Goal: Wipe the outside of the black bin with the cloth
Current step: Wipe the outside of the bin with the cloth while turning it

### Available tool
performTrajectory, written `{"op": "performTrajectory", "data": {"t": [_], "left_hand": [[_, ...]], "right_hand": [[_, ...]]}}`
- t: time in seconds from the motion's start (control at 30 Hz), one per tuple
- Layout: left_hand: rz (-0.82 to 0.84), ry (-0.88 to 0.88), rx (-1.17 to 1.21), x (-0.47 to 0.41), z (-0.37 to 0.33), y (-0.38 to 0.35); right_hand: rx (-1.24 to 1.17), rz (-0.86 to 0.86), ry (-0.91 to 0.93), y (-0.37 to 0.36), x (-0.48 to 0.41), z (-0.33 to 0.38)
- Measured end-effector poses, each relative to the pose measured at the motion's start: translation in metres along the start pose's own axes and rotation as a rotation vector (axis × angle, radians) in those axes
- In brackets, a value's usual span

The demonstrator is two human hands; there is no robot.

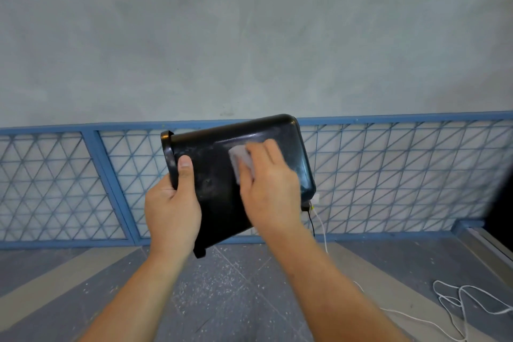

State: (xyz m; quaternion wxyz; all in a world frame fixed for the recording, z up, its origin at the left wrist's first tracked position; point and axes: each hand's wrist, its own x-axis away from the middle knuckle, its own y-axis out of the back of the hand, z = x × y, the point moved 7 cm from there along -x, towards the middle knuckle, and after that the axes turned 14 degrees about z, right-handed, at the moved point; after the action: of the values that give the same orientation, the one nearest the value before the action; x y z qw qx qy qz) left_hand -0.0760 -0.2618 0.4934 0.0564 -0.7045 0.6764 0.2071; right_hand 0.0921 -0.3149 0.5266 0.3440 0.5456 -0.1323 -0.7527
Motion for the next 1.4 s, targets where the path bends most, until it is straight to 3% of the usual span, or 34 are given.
{"op": "performTrajectory", "data": {"t": [0.13, 0.33, 0.53, 0.7, 0.9, 1.1, 1.27, 1.33, 1.4], "left_hand": [[0.021, -0.013, -0.02, -0.003, -0.003, 0.009], [0.029, -0.069, -0.073, 0.005, -0.006, -0.01], [0.048, -0.012, -0.027, 0.001, 0.004, 0.005], [0.038, -0.042, -0.089, 0.004, 0.002, -0.007], [0.08, -0.027, -0.06, 0.007, 0.005, 0.001], [0.079, -0.085, -0.145, 0.006, -0.003, -0.018], [0.083, -0.059, -0.097, 0.005, 0.0, -0.002], [0.088, -0.091, -0.145, 0.005, -0.004, -0.006], [0.08, -0.107, -0.175, 0.007, -0.007, -0.012]], "right_hand": [[-0.011, -0.042, -0.123, 0.013, 0.007, -0.034], [-0.043, 0.037, 0.063, -0.013, 0.011, 0.02], [-0.057, -0.051, -0.272, 0.024, -0.011, -0.052], [0.028, 0.044, 0.084, -0.012, 0.016, 0.015], [-0.042, -0.083, -0.357, 0.022, -0.002, -0.073], [0.026, 0.075, 0.066, -0.012, -0.006, 0.033], [-0.026, 0.019, -0.262, 0.009, -0.013, -0.043], [0.008, 0.001, -0.243, 0.007, -0.01, -0.03], [0.04, 0.038, -0.092, -0.008, -0.005, 0.01]]}}
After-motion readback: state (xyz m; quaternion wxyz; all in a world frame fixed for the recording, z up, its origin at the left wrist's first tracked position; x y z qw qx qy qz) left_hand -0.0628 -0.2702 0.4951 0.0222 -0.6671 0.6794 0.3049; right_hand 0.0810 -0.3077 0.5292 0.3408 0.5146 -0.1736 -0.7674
